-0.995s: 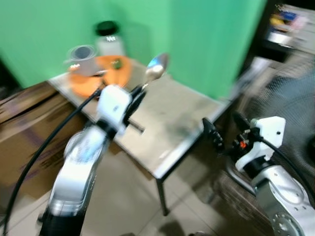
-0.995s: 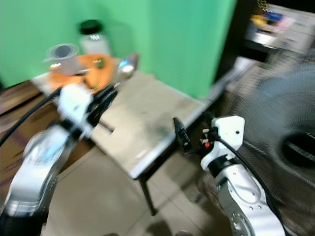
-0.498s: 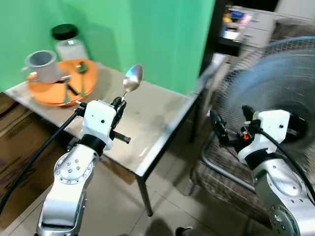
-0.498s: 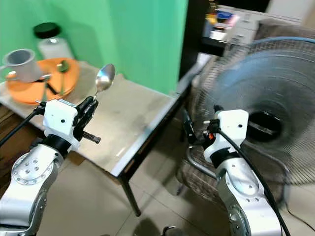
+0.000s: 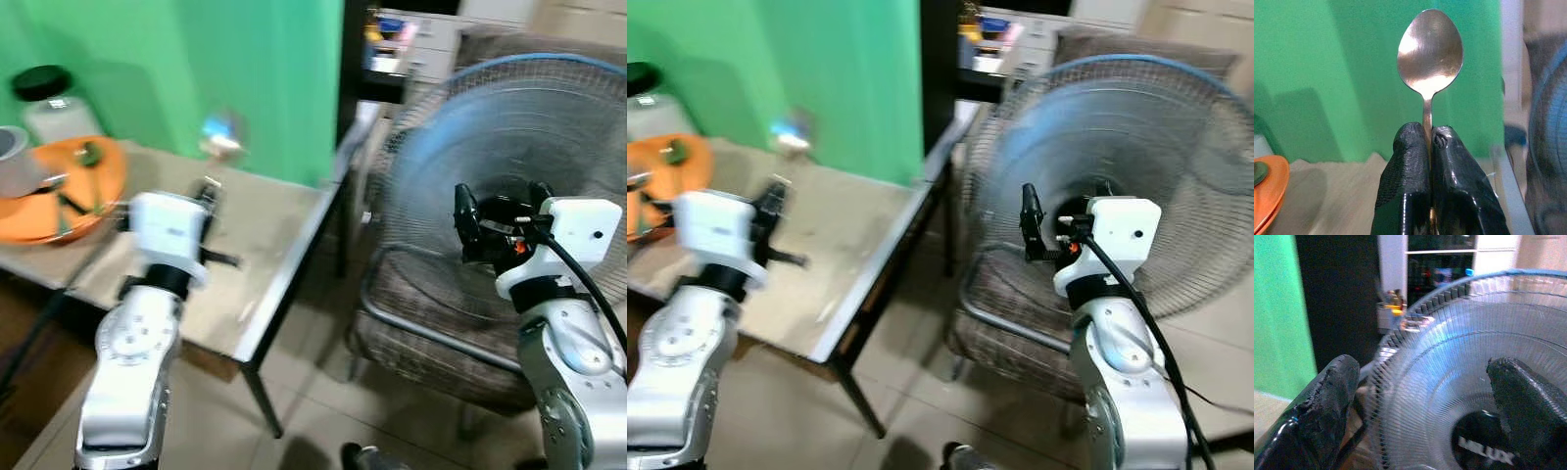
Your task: Setting the table
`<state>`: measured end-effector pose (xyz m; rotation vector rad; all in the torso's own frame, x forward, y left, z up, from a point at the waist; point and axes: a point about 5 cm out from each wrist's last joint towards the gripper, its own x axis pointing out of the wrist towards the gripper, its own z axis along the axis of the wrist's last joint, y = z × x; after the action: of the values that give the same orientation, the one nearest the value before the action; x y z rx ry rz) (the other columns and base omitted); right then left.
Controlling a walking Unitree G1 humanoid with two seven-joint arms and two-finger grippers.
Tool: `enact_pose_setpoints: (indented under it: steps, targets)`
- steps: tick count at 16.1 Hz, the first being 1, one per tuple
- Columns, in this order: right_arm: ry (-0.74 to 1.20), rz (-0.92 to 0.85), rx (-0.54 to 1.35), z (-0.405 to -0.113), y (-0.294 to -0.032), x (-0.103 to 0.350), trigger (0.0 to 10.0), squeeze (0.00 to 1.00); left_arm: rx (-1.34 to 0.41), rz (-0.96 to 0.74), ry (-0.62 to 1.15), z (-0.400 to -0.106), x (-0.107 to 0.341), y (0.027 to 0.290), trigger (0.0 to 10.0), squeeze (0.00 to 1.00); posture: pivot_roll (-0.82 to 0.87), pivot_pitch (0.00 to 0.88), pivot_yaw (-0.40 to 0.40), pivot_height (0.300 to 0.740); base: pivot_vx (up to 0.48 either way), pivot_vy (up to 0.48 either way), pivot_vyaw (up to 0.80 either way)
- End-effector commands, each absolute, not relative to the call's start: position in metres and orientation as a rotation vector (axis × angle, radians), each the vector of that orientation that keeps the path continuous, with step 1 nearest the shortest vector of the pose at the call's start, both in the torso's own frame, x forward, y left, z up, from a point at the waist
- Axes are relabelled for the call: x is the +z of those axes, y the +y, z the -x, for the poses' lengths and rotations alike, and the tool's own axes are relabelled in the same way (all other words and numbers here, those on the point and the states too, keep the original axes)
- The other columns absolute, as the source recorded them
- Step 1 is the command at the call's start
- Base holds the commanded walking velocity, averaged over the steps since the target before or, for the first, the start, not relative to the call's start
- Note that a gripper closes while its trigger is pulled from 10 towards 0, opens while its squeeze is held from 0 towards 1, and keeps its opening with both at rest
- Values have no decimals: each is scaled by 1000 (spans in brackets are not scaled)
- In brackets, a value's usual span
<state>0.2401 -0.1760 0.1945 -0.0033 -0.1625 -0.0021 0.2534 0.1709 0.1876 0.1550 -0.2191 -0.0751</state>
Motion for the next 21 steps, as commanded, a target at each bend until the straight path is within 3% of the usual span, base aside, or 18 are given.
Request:
enact_pose_setpoints:
  steps: [1, 5, 11, 12, 13, 16, 17, 18, 21]
  targets:
    - [-162, -36, -15, -243, -176, 193, 10000, 0, -41, -138, -271, -252, 195, 174, 10000, 0, -22, 0, 31, 740, 0, 0, -800]
    - [-144, -70, -56, -246, -175, 187, 10000, 0, -138, -63, -206, -248, 194, 170, 10000, 0, -7, 0, 15, 740, 0, 0, -800]
    - [-92, -29, 54, -240, -170, 179, 10000, 0, -234, -242, -160, -255, 185, 160, 10000, 0, -35, 0, 47, 740, 0, 0, -800]
    - [-92, -28, 54, -239, -170, 180, 10000, 0, -250, -219, -163, -255, 186, 158, 9490, 0, -35, 0, 47, 740, 0, 0, -800]
    - [-93, -28, 54, -238, -170, 180, 10000, 0, -274, -182, -166, -255, 188, 156, 0, 0, -42, 0, 55, 740, 0, 0, -800]
    - [-87, -30, 52, -235, -170, 179, 10000, 0, -289, -209, -163, -255, 187, 156, 0, 0, -44, 0, 62, 740, 0, 0, -800]
    - [-84, -34, 50, -234, -170, 178, 10000, 0, -283, -218, -163, -254, 187, 155, 8353, 0, -48, 0, 67, 740, 0, 0, -800]
    - [-82, -42, 46, -233, -171, 179, 10000, 0, -300, -210, -149, -253, 184, 153, 10000, 0, -55, 0, 71, 740, 0, 0, -800]
    - [-75, -47, 44, -232, -171, 180, 10000, 0, -278, -181, -132, -252, 182, 155, 10000, 0, -59, 0, 75, 740, 0, 0, -800]
